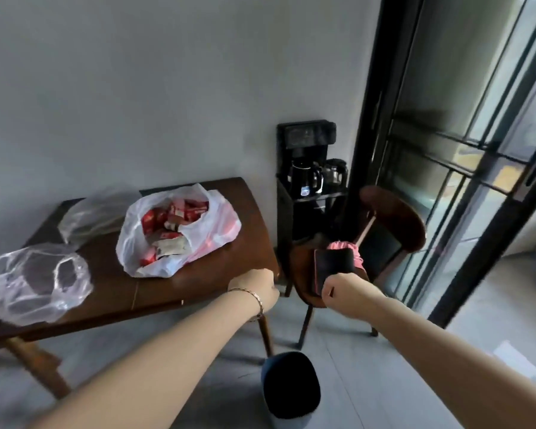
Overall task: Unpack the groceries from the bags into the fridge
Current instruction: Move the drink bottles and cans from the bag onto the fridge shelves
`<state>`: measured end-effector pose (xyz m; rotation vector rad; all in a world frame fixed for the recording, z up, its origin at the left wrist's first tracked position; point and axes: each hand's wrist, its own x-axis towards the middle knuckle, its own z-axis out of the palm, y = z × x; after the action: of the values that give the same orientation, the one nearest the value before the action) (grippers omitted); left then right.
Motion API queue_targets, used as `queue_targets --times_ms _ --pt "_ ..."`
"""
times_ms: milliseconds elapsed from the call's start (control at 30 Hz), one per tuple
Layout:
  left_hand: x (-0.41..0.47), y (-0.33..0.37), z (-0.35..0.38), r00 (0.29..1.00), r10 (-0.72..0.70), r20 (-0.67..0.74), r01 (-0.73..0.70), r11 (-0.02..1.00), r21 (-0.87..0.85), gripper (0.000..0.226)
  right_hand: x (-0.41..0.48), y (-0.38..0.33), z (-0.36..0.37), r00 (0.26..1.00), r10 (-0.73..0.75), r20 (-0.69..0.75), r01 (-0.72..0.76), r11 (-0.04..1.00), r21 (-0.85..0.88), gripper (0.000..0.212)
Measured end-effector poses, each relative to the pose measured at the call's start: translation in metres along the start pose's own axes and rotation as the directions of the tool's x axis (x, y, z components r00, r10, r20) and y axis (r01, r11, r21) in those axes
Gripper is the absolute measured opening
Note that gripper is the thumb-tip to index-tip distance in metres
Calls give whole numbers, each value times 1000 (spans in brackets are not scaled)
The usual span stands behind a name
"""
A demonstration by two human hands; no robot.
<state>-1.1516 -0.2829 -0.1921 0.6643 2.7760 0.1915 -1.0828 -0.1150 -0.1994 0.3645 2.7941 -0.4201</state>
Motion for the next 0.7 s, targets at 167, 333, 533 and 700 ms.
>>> queue_targets --times_ms 167,333,533,700 --pt "44 -64 -16 987 -157 -26 156 986 -60 23 99 -55 -5 987 -156 49 158 986 -53 22" --pt "80 -123 -37 949 -308 -70 294 943 -155 17 181 -123 -10 944 -308 121 318 945 -76 28" --pt "124 -203 -52 898 -429 -92 402 889 -219 27 259 -196 -11 900 -397 178 411 910 -50 26" --pt "185 -283 -52 911 -409 -42 391 893 -223 28 335 -251 10 881 -439 173 451 892 -36 26"
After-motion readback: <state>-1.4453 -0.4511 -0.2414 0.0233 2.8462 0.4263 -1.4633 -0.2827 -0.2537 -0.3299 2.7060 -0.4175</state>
